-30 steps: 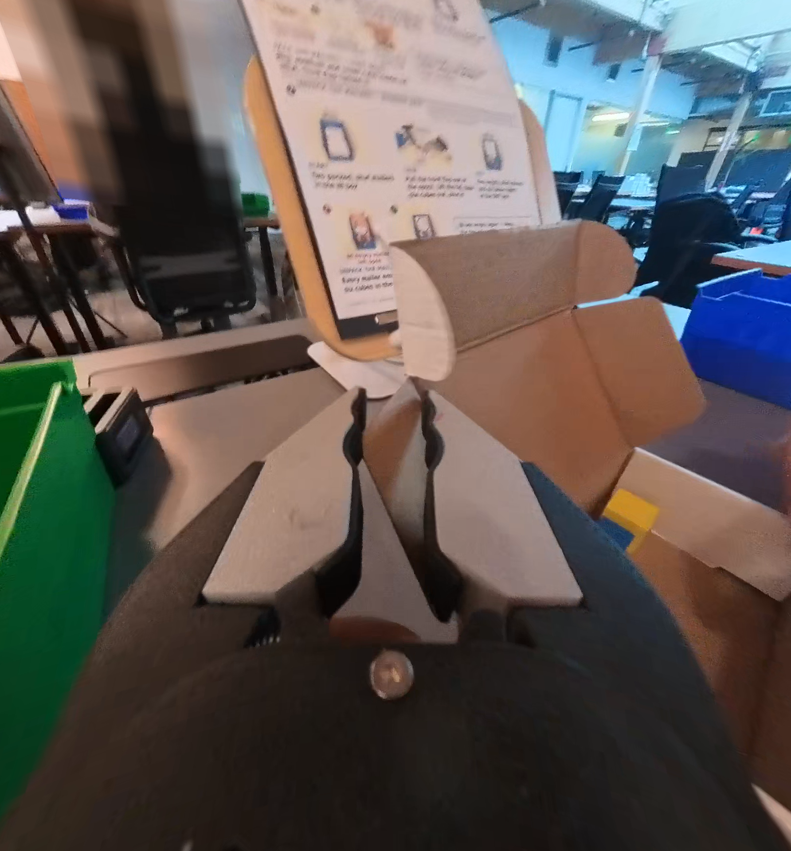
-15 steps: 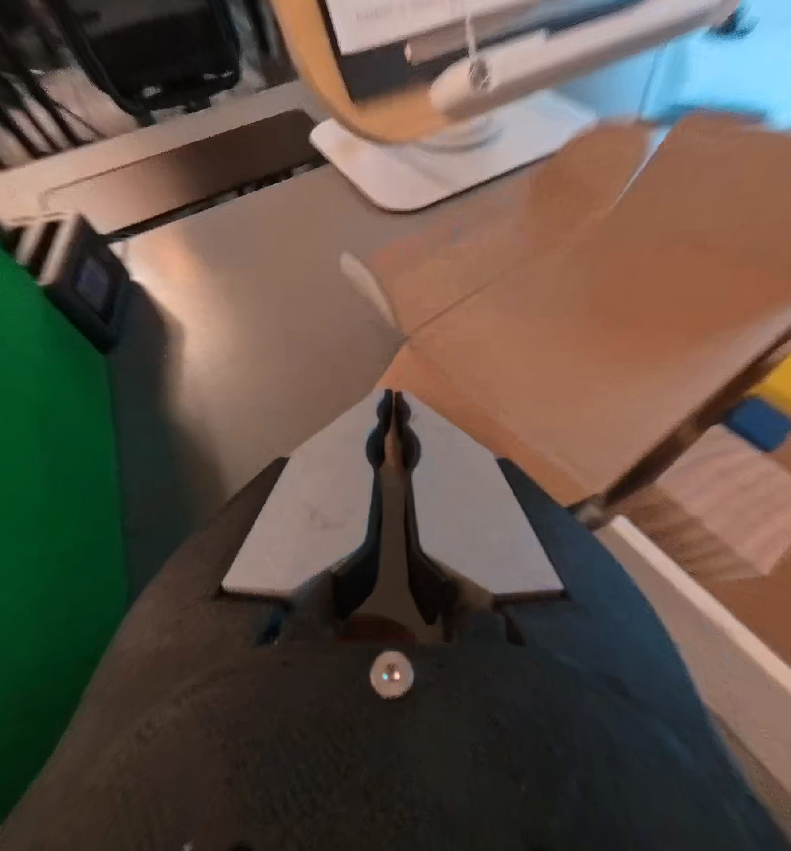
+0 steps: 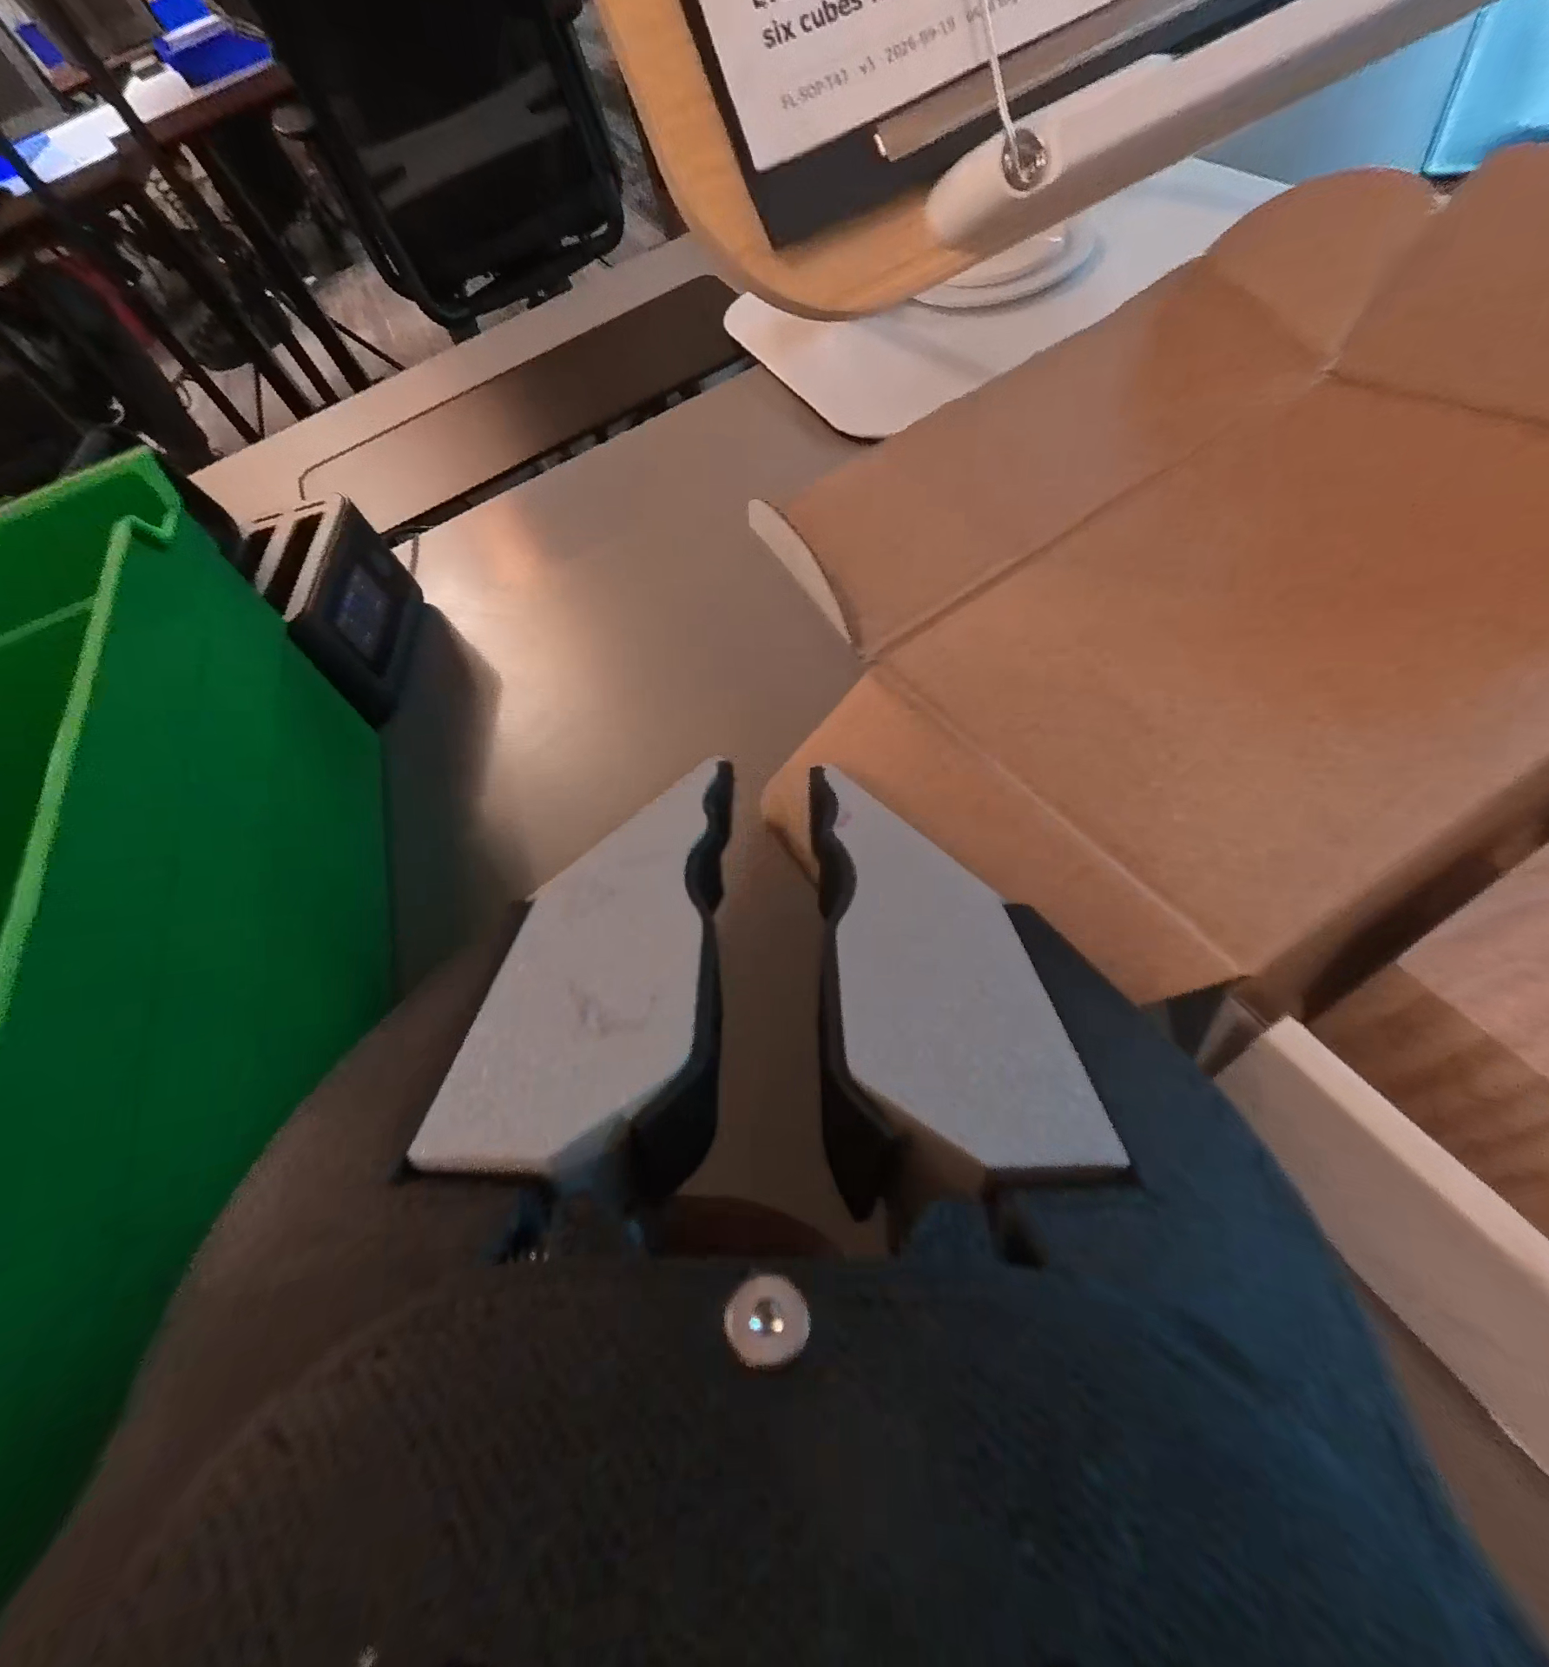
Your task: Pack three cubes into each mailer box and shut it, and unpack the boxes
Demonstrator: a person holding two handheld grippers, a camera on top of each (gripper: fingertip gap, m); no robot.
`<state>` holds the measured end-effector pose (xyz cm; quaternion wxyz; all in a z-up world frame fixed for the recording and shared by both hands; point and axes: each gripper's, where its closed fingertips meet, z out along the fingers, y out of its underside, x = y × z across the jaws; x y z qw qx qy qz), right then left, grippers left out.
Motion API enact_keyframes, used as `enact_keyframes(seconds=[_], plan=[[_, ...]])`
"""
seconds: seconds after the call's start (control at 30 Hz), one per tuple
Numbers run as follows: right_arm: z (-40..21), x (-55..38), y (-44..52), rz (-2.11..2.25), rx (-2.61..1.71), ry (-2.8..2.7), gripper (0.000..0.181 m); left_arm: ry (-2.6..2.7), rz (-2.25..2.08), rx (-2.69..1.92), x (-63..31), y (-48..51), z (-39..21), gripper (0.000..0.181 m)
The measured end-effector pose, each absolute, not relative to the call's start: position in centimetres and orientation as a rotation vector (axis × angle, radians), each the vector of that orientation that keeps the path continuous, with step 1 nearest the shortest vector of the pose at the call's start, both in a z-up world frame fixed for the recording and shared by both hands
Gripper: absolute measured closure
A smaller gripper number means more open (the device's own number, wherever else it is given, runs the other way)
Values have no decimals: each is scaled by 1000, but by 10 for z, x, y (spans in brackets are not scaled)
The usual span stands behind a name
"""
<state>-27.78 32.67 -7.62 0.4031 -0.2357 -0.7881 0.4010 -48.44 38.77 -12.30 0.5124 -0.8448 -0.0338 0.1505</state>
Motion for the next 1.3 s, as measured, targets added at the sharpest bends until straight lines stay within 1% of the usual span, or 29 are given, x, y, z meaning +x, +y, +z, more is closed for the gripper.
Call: enact_keyframes(seconds=[0.03, 0.1, 0.2, 0.27, 0.33, 0.47, 0.53, 0.57, 0.6, 0.63, 0.7, 0.73, 0.8, 0.87, 0.9, 0.93, 0.97, 1.0, 1.07, 1.17, 1.2, 1.27, 1.3], plan=[[-66, -281, 336, 1041, -658, -1927, 161, -89, 378, -2025, -486, 387, -121, 160], [-49, -286, 360, 1085, -795, -1809, 157, -95, 396, -2008, -488, 384, -114, 150], [-37, -291, 400, 1178, -1044, -1639, 150, -115, 354, -1943, -487, 382, -98, 140], [-50, -294, 426, 1177, -1247, -1579, 145, -114, 299, -1883, -483, 381, -86, 136], [-71, -297, 452, 1079, -1425, -1550, 146, -110, 180, -1776, -472, 382, -66, 129], [-94, -294, 465, 976, -1546, -1588, 148, -138, -39, -1545, -461, 373, -24, 130], [-97, -294, 460, 995, -1572, -1609, 144, -112, -103, -1486, -456, 368, -13, 140], [-98, -294, 456, 1011, -1577, -1628, 146, -73, -141, -1473, -449, 366, -10, 146], [-100, -293, 452, 1026, -1575, -1654, 151, -6, -197, -1475, -436, 365, -9, 149], [-101, -293, 449, 1032, -1570, -1673, 154, 106, -285, -1500, -414, 364, -12, 151], [-102, -294, 449, 1019, -1564, -1679, 154, 308, -394, -1608, -376, 361, -31, 137], [-102, -294, 449, 1013, -1560, -1679, 154, 356, -358, -1653, -367, 363, -41, 130], [-101, -295, 450, 1022, -1561, -1664, 150, 480, -294, -1742, -350, 364, -64, 130], [-99, -296, 451, 1046, -1583, -1632, 131, 604, -275, -1823, -332, 362, -85, 122], [-99, -296, 451, 1062, -1601, -1616, 125, 654, -283, -1847, -324, 359, -91, 124], [-99, -296, 449, 1095, -1624, -1607, 120, 686, -322, -1841, -316, 354, -90, 131], [-99, -296, 446, 1144, -1651, -1608, 115, 708, -343, -1842, -311, 351, -91, 124], [-100, -296, 442, 1189, -1677, -1618, 110, 723, -338, -1847, -311, 350, -93, 124], [-105, -295, 443, 1202, -1721, -1634, 97, 713, -322, -1856, -315, 350, -94, 123], [-100, -295, 452, 1193, -1711, -1602, 97, 698, -290, -1892, -323, 351, -98, 124], [-95, -295, 453, 1210, -1688, -1582, 101, 689, -264, -1901, -327, 351, -98, 126], [-81, -295, 456, 1260, -1638, -1536, 109, 647, -191, -1923, -339, 354, -97, 140], [-77, -295, 457, 1281, -1624, -1515, 110, 631, -178, -1942, -342, 355, -97, 141]])
